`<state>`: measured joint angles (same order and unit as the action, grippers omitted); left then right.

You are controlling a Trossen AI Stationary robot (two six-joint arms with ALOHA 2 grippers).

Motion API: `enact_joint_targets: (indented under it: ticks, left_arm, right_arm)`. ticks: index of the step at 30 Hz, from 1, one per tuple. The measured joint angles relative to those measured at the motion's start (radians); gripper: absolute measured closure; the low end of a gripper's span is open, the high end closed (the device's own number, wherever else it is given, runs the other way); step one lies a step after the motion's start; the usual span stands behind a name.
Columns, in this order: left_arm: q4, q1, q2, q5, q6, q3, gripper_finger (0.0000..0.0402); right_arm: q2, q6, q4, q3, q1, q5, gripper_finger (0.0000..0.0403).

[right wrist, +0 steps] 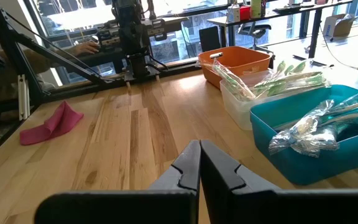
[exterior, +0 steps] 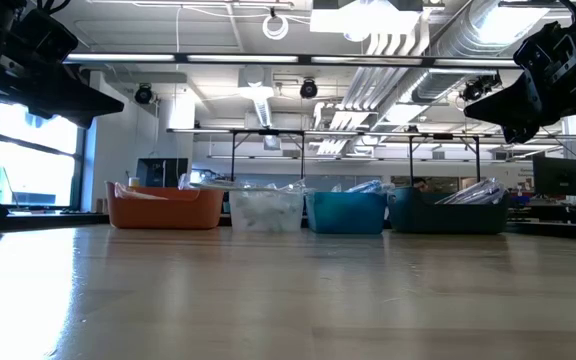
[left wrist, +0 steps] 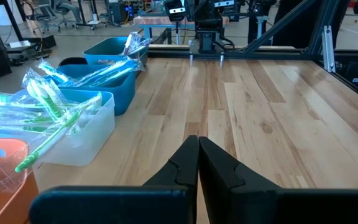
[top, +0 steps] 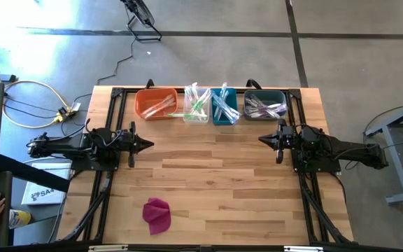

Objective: Pick & Place Toothbrushes
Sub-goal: Return to Home Position

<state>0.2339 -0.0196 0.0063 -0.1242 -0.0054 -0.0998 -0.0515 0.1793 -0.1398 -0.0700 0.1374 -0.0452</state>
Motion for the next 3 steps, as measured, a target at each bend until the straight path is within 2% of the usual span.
enact_joint_targets:
  ticks: [3]
  left_arm:
    - [0.0, 0.0, 0.0, 0.0, 0.0, 0.0, 0.0396]
  right_arm:
    - [0.0, 0.0, 0.0, 0.0, 0.0, 0.0, 0.0401]
